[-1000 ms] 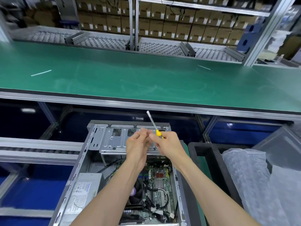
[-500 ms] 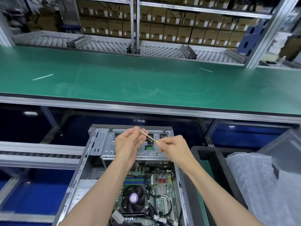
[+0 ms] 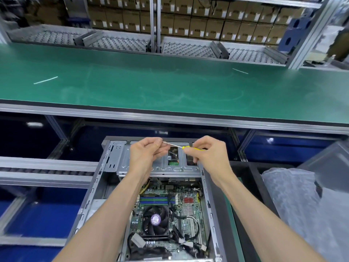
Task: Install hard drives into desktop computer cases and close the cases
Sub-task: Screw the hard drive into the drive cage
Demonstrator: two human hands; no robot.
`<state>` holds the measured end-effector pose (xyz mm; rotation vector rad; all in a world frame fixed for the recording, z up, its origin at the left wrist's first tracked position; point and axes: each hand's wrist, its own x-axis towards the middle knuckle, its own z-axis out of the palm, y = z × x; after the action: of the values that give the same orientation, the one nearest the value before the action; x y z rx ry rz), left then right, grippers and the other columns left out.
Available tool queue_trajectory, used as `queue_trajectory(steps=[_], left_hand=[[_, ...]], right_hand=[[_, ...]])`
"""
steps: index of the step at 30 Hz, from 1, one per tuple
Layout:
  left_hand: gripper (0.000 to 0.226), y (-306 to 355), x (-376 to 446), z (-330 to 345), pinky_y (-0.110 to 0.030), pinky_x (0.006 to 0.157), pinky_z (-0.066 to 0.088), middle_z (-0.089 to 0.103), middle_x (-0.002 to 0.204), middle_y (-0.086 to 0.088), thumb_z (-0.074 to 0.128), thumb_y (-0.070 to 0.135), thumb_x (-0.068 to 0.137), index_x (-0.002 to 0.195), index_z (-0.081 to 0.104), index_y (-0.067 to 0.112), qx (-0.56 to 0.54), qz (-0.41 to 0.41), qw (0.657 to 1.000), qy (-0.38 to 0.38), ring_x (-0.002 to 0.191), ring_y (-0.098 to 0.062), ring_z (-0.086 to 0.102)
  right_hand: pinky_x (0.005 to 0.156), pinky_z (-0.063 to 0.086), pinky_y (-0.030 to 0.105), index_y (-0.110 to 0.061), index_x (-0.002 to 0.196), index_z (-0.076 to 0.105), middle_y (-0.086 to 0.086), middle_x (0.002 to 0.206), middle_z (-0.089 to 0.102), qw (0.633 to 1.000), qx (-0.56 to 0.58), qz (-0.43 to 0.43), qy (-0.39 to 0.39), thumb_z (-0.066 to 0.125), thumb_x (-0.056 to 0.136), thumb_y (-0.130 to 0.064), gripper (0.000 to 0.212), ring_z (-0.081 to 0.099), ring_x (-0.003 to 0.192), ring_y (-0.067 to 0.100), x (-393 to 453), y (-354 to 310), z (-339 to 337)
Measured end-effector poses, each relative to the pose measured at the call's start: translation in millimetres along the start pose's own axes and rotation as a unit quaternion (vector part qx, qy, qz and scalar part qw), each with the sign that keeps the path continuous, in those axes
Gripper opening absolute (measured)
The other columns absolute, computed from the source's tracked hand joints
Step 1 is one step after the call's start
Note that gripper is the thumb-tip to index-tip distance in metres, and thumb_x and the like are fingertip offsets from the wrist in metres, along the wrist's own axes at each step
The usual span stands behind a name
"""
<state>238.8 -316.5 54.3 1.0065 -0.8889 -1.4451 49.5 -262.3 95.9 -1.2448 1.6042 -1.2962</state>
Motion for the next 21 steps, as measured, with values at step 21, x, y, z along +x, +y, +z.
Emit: queue_trajectory(steps=[21], left_hand=[[0.031,-53,-68,-6,-0.025,0.053,0.056,0.074,0.067,-0.006,0.063,0.033,0.097,0.081,0.072,0.008,0.154,-0.076,0.97,0.172,0.063,-0.024,0.074]], right_hand=[[0.075,0.054,0.041,-0.031,0.088,0.052,0.002,0.082,0.067,0.975,-0.198,-0.1,-0.023,0.073,0.087,-0.022,0.023,0.064,0.092,0.029,43,-18,7]])
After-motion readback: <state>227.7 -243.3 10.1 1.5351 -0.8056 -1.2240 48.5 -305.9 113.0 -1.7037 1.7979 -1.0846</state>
